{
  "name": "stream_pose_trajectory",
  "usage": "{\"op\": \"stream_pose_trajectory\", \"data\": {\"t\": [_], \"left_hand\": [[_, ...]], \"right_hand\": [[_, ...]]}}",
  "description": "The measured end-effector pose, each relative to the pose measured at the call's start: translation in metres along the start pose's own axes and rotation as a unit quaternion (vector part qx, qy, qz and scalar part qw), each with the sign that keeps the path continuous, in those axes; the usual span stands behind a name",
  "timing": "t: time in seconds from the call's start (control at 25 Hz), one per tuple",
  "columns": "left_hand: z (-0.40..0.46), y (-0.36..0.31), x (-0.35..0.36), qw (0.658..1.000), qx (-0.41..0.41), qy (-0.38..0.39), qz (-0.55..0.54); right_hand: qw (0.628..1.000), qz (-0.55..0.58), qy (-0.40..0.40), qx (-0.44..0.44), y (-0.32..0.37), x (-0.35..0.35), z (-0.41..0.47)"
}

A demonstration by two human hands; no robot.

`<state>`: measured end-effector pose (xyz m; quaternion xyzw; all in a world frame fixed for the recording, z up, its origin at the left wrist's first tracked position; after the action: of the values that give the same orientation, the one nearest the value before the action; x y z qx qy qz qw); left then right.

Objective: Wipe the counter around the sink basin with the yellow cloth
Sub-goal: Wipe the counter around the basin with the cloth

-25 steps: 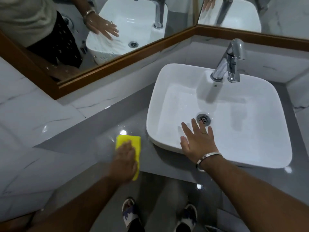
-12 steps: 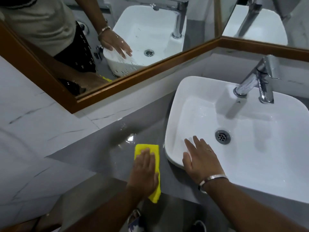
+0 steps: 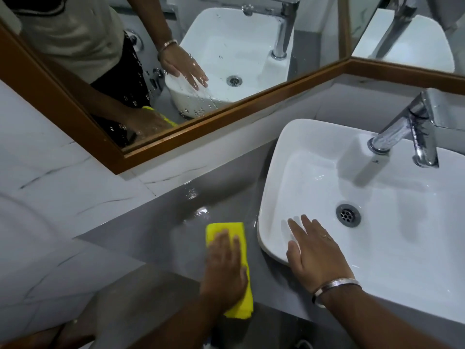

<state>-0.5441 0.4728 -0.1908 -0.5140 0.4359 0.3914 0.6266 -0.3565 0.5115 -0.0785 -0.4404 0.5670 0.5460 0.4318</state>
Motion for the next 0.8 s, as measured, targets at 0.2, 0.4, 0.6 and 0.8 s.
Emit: {"op": "stream_pose_trajectory", "data": {"t": [0.2,0.4,0.6,0.8], "left_hand": [[0.12,0.016,0.011,0.997,-0.015,-0.066,0.02],[0.006,0.148,-0.047,0.915,-0.369,-0.141,0.079],[0.064,0.026,0.001,0.997,0.026,-0.024,0.065],[0.043,0.184,-0.054,0.963,-0.212,-0.117,0.119]], "right_hand": [[1.0,-0.01,-0.017,-0.012,-0.001,0.002,0.002],[1.0,-0.002,-0.011,0.002,0.0,0.0,-0.001],[1.0,0.004,-0.013,0.003,0.0,0.0,0.002],[1.0,0.009,0.002,0.002,0.0,0.002,0.001]]}}
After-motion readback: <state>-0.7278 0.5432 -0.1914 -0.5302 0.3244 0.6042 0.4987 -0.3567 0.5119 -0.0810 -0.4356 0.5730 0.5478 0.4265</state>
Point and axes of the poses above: each hand's wrist, its own z-axis towards the middle knuckle, its own x-axis out of the palm, y = z × x, the point moved 8 cm from there along z, towards the middle knuckle, and after that the axes turned 13 degrees about -y, right-handed, at the moved point
